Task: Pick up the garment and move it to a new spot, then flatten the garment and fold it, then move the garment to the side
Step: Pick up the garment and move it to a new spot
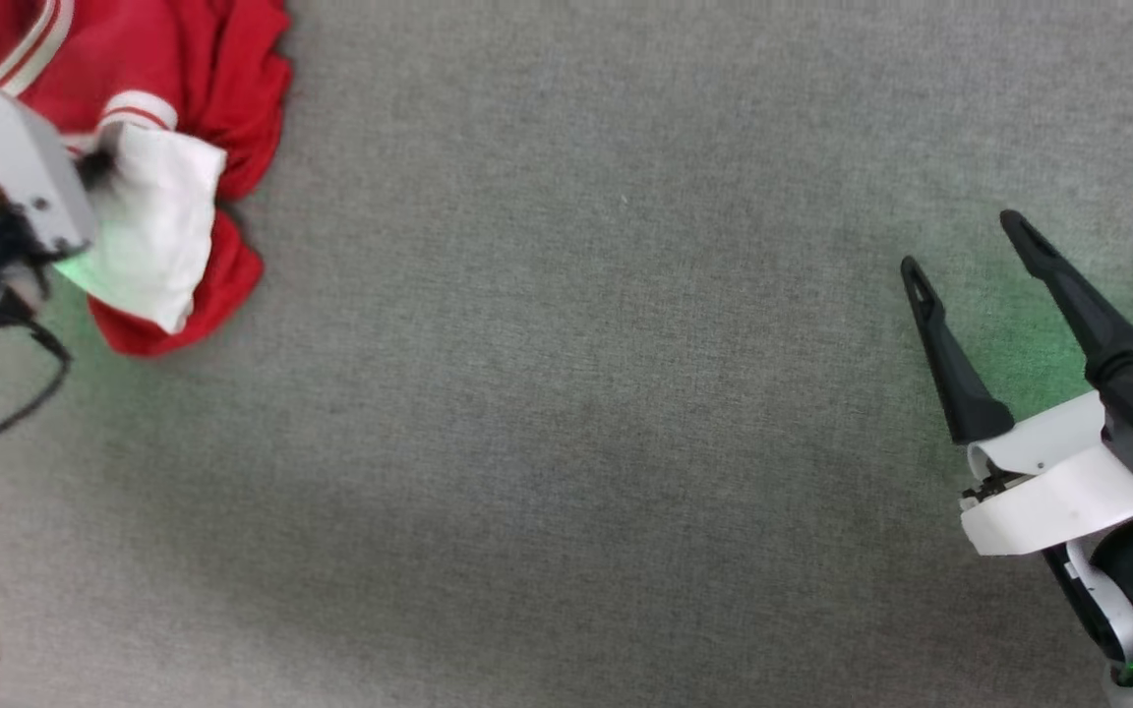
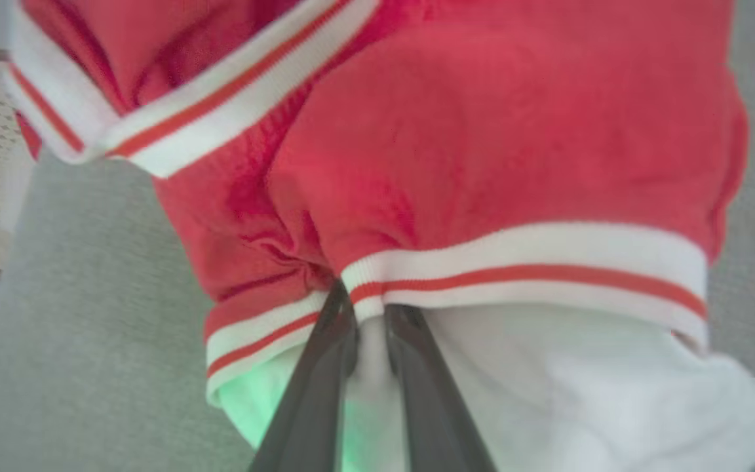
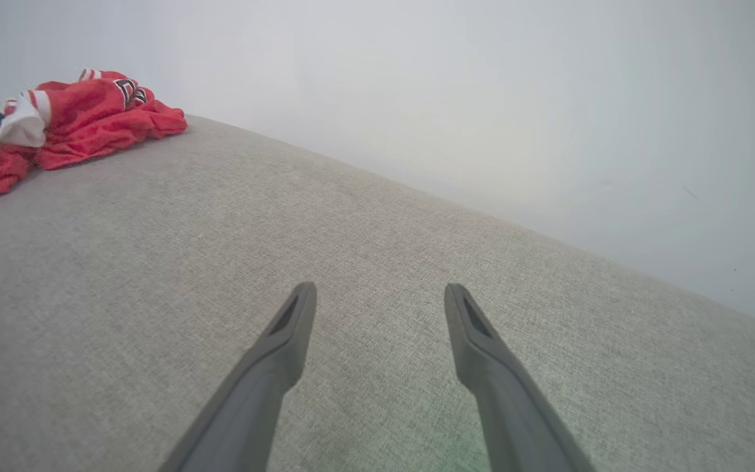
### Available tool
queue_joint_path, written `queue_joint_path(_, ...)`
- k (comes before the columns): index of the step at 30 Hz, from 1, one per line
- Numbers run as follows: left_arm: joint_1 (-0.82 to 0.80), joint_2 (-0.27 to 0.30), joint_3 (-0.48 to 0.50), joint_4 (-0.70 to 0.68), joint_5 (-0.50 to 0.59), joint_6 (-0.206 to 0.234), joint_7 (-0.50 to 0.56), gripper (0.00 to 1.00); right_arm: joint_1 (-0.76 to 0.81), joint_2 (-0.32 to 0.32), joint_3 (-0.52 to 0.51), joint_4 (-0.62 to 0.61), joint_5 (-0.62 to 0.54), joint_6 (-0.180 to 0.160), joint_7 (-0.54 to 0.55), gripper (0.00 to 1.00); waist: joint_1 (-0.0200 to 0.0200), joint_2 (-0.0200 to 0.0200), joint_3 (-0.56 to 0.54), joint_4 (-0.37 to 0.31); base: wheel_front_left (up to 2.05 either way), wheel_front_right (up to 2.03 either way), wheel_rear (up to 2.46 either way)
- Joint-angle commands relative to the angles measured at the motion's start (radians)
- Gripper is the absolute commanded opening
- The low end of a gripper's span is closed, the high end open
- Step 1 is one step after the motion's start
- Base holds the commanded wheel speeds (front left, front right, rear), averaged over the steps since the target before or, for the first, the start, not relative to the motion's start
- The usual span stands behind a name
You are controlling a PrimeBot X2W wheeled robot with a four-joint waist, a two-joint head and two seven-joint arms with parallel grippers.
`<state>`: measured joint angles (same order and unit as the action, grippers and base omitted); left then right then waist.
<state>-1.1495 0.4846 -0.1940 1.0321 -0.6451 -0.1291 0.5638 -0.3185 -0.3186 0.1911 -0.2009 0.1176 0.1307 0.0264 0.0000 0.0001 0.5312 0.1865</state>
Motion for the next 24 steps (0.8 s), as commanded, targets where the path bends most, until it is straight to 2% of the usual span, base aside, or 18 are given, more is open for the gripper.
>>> queue_joint_path(1,-0.026,0.022,0.0,-0.006,0.0,-0.002,-0.019,0.0,0.008,0.005,0.001,0.007,0.008,0.0,-0.01,1.0,0.0,-0.0001,-0.03,0.005,0.0,0.0,0.0)
queue_joint_path(7,-0.056,0.073,-0.036,-0.072,0.004,-0.002,-0.109,0.0,0.027,0.036,-0.004,0.053,0.012,0.0,-0.039,1.0,0.0,-0.0001,-0.103,0.016,0.0,0.0,0.0)
queue_joint_path(13,-0.101,0.117,-0.092,-0.166,0.014,-0.002,-0.149,0.0,0.047,0.066,-0.003,0.095,0.012,0.0,-0.066,1.0,0.0,-0.0001,-0.177,0.03,0.0,0.0,0.0)
queue_joint_path(24,-0.137,0.173,-0.189,-0.418,-0.03,-0.002,-0.081,0.0,0.051,0.112,-0.005,0.162,0.023,0.0,-0.115,1.0,0.0,-0.0001,-0.291,0.01,0.0,0.0,0.0)
